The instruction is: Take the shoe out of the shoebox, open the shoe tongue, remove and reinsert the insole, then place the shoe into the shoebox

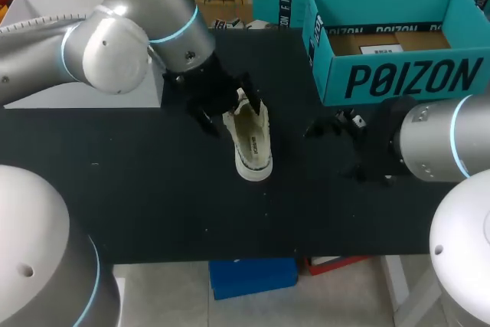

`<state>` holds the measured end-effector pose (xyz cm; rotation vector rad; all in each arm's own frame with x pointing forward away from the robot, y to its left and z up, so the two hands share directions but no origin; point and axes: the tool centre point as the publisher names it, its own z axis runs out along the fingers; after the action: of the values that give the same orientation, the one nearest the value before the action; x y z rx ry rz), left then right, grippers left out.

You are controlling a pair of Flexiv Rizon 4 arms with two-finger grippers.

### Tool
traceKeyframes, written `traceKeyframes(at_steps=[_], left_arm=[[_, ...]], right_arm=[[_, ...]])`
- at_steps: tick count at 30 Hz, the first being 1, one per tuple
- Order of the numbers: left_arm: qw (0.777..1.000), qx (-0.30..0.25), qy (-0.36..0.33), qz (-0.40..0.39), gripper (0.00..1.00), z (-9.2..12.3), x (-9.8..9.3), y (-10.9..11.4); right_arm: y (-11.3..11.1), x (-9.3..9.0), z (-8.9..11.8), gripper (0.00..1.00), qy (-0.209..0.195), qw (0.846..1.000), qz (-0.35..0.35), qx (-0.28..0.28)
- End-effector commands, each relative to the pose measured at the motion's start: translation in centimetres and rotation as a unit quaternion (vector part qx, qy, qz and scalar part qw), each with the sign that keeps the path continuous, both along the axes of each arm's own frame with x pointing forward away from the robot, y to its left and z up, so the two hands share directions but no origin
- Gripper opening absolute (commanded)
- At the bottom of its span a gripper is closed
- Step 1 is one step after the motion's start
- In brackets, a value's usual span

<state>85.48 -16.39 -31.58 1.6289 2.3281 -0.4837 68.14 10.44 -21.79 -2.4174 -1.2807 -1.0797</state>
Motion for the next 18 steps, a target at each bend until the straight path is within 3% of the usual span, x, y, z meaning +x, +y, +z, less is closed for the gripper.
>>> traceKeyframes(at_steps=[1, 3, 18], left_arm=[[0.999, -0.032, -0.004, 0.015, 0.21, -0.2, 1.2, 0.9], [0.999, -0.038, -0.004, 0.024, 0.00, -0.1, 1.5, 0.8], [0.993, -0.091, 0.009, 0.080, 0.00, -0.6, 5.3, -0.5]], right_arm=[[0.5, -0.2, -0.3, 1.00, -0.009, 1.000, -0.012, -0.004], [0.5, -0.2, -0.3, 1.00, -0.009, 1.000, -0.012, -0.004], [0.5, -0.2, -0.3, 1.00, -0.009, 1.000, -0.012, -0.004]])
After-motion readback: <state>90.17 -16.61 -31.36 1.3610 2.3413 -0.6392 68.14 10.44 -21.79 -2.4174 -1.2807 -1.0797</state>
